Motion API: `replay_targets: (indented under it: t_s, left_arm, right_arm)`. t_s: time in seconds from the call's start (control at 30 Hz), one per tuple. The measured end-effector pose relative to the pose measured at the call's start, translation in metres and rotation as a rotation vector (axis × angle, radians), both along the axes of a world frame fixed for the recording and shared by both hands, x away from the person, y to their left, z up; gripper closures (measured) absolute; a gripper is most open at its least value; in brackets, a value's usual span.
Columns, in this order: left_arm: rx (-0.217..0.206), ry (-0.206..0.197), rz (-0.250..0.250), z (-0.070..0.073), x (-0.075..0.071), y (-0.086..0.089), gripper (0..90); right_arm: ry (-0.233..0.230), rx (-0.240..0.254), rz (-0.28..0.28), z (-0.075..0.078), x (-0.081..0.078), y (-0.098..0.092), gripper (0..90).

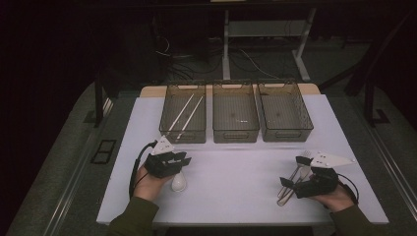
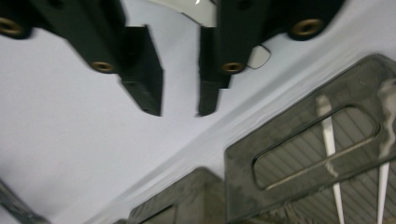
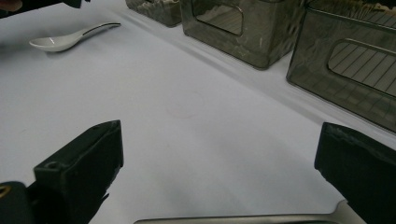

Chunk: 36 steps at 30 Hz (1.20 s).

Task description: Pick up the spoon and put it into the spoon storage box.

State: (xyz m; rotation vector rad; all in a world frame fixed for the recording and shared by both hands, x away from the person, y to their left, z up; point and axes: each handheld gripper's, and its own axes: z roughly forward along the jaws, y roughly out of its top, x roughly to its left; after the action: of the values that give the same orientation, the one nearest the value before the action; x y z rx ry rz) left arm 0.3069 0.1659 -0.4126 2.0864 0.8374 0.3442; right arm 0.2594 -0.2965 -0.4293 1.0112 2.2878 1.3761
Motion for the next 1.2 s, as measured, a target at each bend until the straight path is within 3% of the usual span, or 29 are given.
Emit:
replay_targets:
  t_s: [0.13,0.2,0.37,0.6,0.93,1.2]
  left_arm:
    - [0.030,0.022,0.004,-0.008,0.009,0.001,87.1]
    - [0.041,0.033,0.011,-0.011,0.013,0.002,88.8]
    - [0.066,0.058,0.018,-0.019,0.019,-0.001,89.0]
    - [0.143,0.074,0.025,-0.026,0.025,-0.003,89.0]
    - [0.143,0.075,0.064,-0.028,0.028,0.005,89.0]
    - [0.169,0.079,0.093,-0.027,0.029,0.016,89.0]
  right_arm:
    - [0.003,-0.003,0.001,-0.001,0.001,0.001,1.4]
    - [0.002,-0.004,0.000,-0.001,0.001,0.001,1.4]
    - [0.004,-0.003,-0.002,0.000,0.000,0.000,1.4]
    - [0.007,-0.002,0.000,0.000,0.000,0.000,1.4]
    - [0.006,-0.002,0.000,0.000,0.000,0.001,1.4]
    - [0.005,-0.003,0.001,0.000,0.000,0.001,1.4]
